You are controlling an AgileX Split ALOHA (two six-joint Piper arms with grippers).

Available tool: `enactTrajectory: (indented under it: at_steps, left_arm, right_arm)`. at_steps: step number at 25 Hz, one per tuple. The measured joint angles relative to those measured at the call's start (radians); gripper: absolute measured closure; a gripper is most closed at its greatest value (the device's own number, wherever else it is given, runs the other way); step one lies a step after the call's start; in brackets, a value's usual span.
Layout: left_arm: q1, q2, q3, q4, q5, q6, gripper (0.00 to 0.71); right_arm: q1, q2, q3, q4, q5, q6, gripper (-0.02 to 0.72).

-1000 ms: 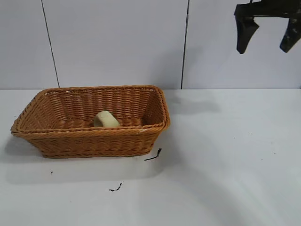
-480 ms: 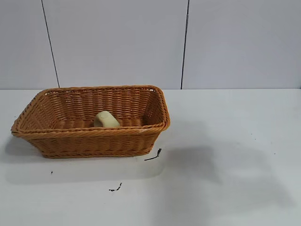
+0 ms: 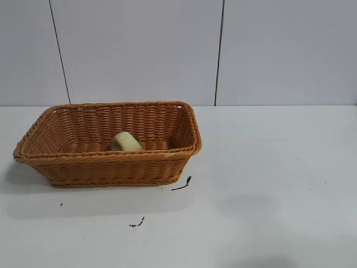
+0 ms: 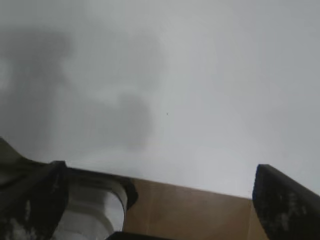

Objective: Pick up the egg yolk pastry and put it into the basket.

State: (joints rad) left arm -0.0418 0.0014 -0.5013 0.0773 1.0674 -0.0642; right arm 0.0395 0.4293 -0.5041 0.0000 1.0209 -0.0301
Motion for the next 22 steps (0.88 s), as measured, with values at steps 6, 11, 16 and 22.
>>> enactTrajectory:
  at_steps: [6, 11, 16, 22]
  left_arm:
    - [0.0, 0.0, 0.0, 0.0, 0.0, 0.0, 0.014]
    - [0.0, 0.0, 0.0, 0.0, 0.0, 0.0, 0.014]
    - [0.0, 0.0, 0.0, 0.0, 0.0, 0.0, 0.014]
    - [0.0, 0.0, 0.0, 0.0, 0.0, 0.0, 0.014]
  right_arm:
    - [0.0, -0.274, 0.003, 0.0, 0.001, 0.0, 0.01]
    - [0.0, -0.426, 0.003, 0.0, 0.002, 0.0, 0.01]
    - [0.0, -0.434, 0.004, 0.0, 0.003, 0.0, 0.01]
    - [0.0, -0.434, 0.004, 0.0, 0.003, 0.0, 0.01]
